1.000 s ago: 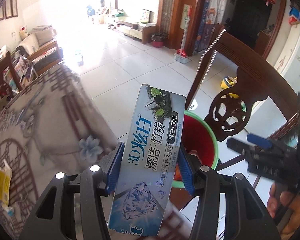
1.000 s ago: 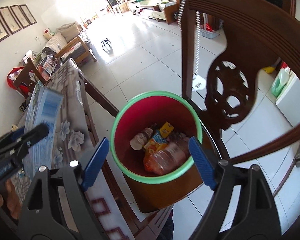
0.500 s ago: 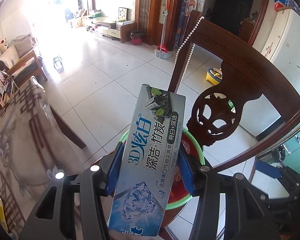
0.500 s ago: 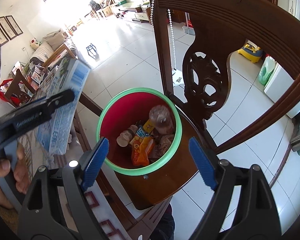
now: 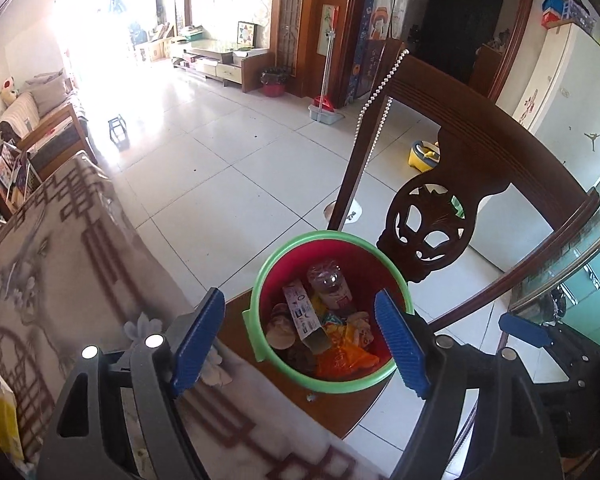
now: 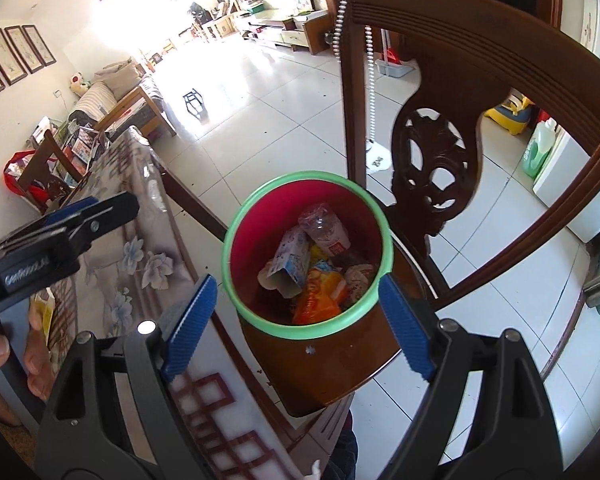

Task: Collect trash
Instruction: 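Move both grippers back to the table and grasp the yellow medicine box with the left, then lower the right gripper onto the wrapped snack bar and close on it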

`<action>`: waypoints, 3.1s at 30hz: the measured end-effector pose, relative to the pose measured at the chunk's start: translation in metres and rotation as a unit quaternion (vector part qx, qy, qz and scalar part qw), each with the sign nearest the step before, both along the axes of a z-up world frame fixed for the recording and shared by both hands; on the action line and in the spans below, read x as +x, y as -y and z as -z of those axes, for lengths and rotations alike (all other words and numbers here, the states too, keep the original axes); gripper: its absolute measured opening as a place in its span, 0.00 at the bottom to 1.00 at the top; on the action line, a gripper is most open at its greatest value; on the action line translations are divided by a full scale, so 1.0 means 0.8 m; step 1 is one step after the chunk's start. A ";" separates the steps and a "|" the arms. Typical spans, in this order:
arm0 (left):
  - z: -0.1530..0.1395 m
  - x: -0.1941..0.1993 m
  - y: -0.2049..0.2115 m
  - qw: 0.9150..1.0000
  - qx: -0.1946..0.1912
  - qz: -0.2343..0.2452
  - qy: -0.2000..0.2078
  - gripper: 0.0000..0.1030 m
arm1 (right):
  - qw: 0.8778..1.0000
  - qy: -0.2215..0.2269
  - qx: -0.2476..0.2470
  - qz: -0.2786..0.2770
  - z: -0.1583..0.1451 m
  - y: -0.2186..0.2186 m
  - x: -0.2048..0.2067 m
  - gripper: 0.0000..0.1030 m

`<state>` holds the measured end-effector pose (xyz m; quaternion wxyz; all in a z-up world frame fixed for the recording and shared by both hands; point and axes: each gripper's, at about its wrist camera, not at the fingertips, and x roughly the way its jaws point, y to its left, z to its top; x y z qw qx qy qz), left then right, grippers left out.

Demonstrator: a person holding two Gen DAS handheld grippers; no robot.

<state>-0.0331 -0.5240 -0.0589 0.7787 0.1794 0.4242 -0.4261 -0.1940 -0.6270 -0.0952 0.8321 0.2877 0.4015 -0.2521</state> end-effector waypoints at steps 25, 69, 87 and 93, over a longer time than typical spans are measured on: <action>0.007 0.154 -0.464 0.967 0.043 -0.249 0.043 0.76 | 0.978 0.018 -0.010 -0.210 -0.039 -0.307 0.161 0.82; 0.013 0.150 -0.744 0.890 0.012 -0.452 0.060 0.36 | 0.806 -0.104 -0.108 -0.573 0.081 -0.696 0.395 0.83; 0.014 0.171 -0.740 0.898 -0.045 -0.437 0.001 0.36 | 0.805 -0.114 -0.051 -0.580 0.104 -0.705 0.406 0.37; 0.019 0.171 -0.734 0.902 -0.041 -0.430 -0.004 0.36 | 0.822 -0.103 -0.043 -0.558 0.089 -0.690 0.401 0.27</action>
